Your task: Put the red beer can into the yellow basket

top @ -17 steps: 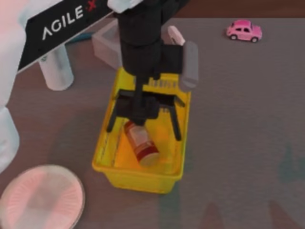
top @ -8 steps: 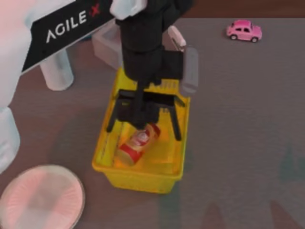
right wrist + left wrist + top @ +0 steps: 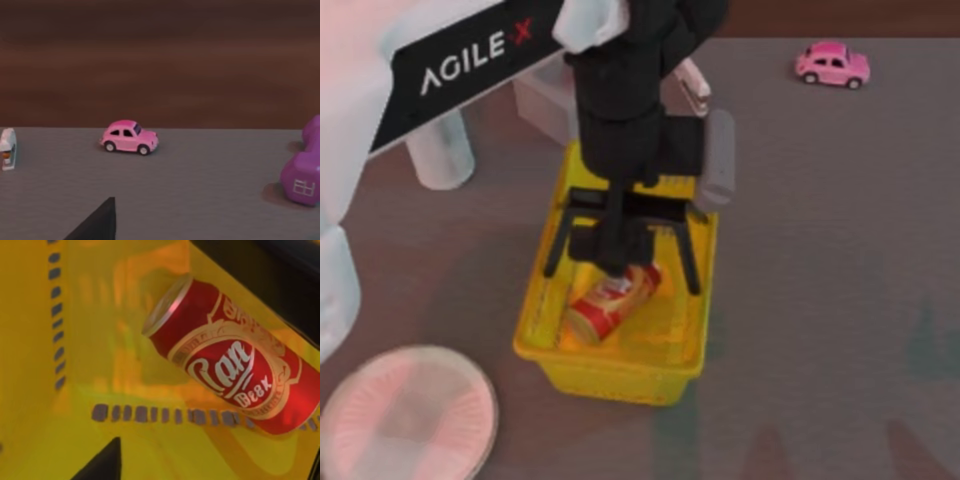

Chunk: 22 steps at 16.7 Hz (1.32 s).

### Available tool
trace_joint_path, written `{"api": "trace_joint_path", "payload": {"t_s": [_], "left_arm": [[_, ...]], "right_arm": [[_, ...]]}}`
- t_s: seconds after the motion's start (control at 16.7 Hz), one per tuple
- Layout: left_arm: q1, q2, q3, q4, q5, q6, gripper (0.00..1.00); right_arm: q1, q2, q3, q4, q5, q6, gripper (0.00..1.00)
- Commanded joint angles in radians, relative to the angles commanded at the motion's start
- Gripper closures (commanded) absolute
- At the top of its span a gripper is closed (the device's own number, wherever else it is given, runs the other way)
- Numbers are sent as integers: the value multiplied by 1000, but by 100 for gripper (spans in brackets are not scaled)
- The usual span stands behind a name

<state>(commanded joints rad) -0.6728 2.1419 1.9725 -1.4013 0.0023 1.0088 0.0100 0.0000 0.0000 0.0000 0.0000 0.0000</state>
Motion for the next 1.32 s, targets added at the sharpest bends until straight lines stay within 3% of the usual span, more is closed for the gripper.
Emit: {"api": "trace_joint_path", "payload": {"t_s": [0.66,1.32], "left_arm": [[0,0,0,0,0,0,98],[0,0,0,0,0,0,100]], "right_arm": [[0,0,0,0,0,0,0],[0,0,0,0,0,0,0]]}}
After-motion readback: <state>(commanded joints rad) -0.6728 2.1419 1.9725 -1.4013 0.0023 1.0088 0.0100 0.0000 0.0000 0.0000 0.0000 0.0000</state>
